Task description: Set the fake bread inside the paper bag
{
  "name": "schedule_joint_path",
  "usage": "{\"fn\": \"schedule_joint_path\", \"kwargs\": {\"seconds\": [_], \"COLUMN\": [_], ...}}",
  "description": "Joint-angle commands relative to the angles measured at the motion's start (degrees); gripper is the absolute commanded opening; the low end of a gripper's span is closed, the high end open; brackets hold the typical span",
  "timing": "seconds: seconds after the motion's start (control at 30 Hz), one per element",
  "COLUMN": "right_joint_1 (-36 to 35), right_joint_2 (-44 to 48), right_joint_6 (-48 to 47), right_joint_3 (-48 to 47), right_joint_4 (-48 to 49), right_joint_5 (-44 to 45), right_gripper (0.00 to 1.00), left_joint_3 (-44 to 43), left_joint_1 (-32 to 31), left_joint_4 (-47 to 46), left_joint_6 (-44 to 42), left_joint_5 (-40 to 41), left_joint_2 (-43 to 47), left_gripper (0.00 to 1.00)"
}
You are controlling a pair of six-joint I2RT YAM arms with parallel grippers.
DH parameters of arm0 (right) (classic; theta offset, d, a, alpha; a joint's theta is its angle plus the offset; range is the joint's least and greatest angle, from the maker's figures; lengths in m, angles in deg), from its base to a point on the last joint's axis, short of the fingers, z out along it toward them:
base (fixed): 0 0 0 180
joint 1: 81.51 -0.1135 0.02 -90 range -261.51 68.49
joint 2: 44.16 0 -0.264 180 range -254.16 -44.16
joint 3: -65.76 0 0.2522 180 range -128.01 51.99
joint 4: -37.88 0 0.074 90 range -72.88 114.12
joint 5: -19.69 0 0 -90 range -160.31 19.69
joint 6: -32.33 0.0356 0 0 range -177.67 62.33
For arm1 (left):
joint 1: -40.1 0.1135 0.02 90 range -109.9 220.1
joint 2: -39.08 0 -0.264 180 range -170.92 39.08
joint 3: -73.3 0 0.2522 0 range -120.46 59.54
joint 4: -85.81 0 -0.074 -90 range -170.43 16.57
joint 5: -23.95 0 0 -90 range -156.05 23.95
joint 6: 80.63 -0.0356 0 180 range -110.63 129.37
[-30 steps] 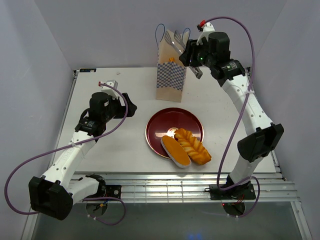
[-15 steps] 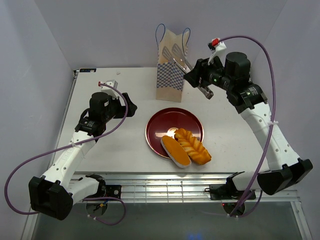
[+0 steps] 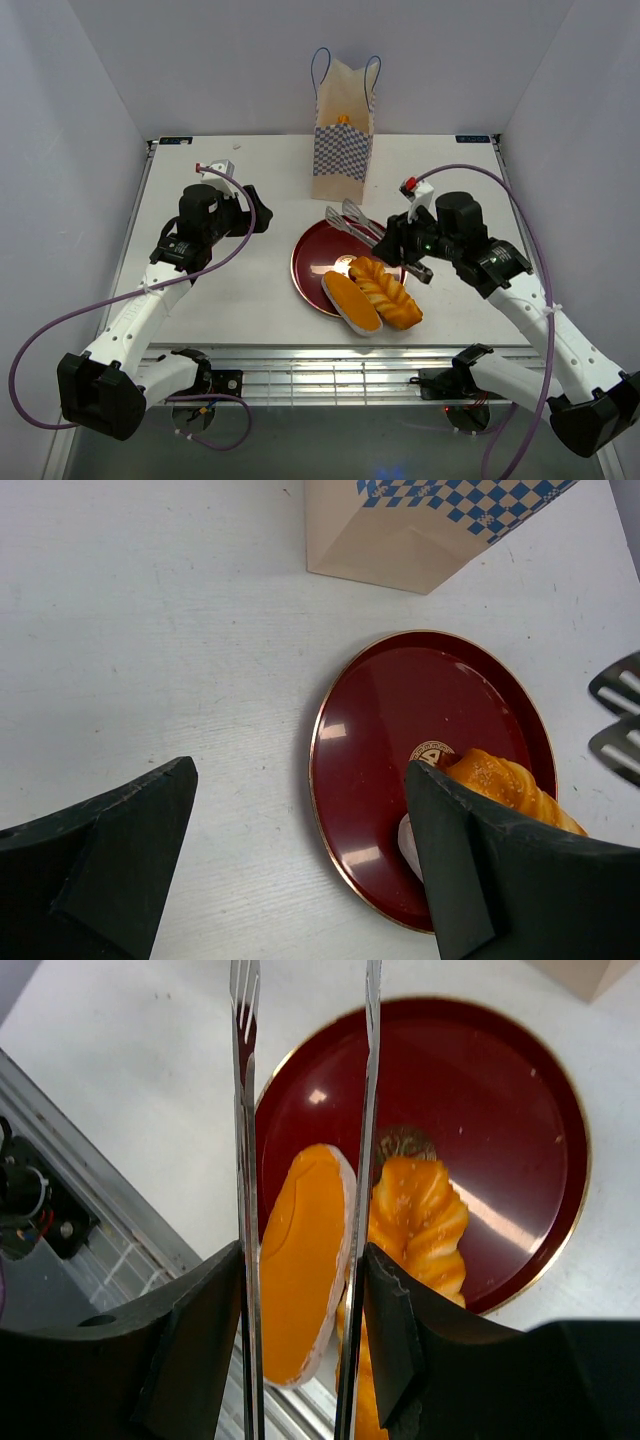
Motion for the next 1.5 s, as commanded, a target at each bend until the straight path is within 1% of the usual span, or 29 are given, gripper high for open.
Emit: {"fn": "schedule_joint_path", "kwargs": {"seconds": [0.0, 0.03, 0.13, 0.23, 0.27, 0.33, 0.43, 0.53, 0.63, 0.83, 1.13, 1.47], "right_joint_1": [-1.1, -1.27, -2.41, -3.38, -3.47, -3.56, -3.65, -3.74, -3.74, -3.82, -3.82, -3.74], "right_joint_2": [4.01, 4.45, 4.64, 4.9, 5.16, 5.42, 5.6, 4.99, 4.63, 6.92, 5.87, 5.43], "right_joint_6": [0.66, 0.83, 0.92, 0.31, 0.13, -0.22, -0.4, -1.01, -1.01, -0.13, 1.54, 2.24], "right_joint_3": [3.8, 4.59, 5.22, 4.51, 4.34, 3.99, 3.55, 2.06, 0.65, 1.08, 1.78, 7.06], "right_joint_4": [-0.66, -1.19, -4.17, -6.55, -8.04, -9.36, -12.09, -16.56, -22.19, -26.06, -28.0, -23.79], "right_joint_5": [-0.71, -0.27, 2.61, 6.22, 6.85, 8.6, 10.01, 12.12, 17.03, 18.36, 18.45, 17.13], "right_gripper": [0.55, 0.54, 0.54, 0.55, 0.55, 0.56, 0.56, 0.56, 0.56, 0.57, 0.58, 0.58], "left_joint_3": [-1.91, -2.0, -1.74, -1.56, -1.56, -1.65, -1.74, -1.74, -1.83, -1.83, -2.0, -1.91], "left_joint_1": [-0.02, -0.02, -0.1, -0.02, -0.02, -0.02, -0.02, -0.02, -0.02, -0.02, -0.02, -0.02], "left_joint_4": [0.21, 0.12, 0.03, -0.23, -0.32, -0.32, -0.14, -0.05, -0.05, -0.14, -0.14, -0.14], "left_joint_6": [-0.41, -0.41, -0.5, -0.32, -0.32, -0.67, -0.5, -0.23, -0.14, 0.03, 0.21, 0.38], "left_joint_5": [1.1, 1.02, 0.58, 0.66, 0.67, -0.12, -0.13, 0.05, -0.21, -0.83, -1.27, -1.62], "left_joint_2": [0.8, 0.71, 0.89, 1.06, 0.98, 0.89, 0.89, 0.71, 0.45, 0.54, 0.89, 0.71], "left_gripper": [0.96, 0.98, 0.98, 0.98, 0.98, 0.95, 0.96, 0.96, 0.96, 0.96, 0.96, 0.96]}}
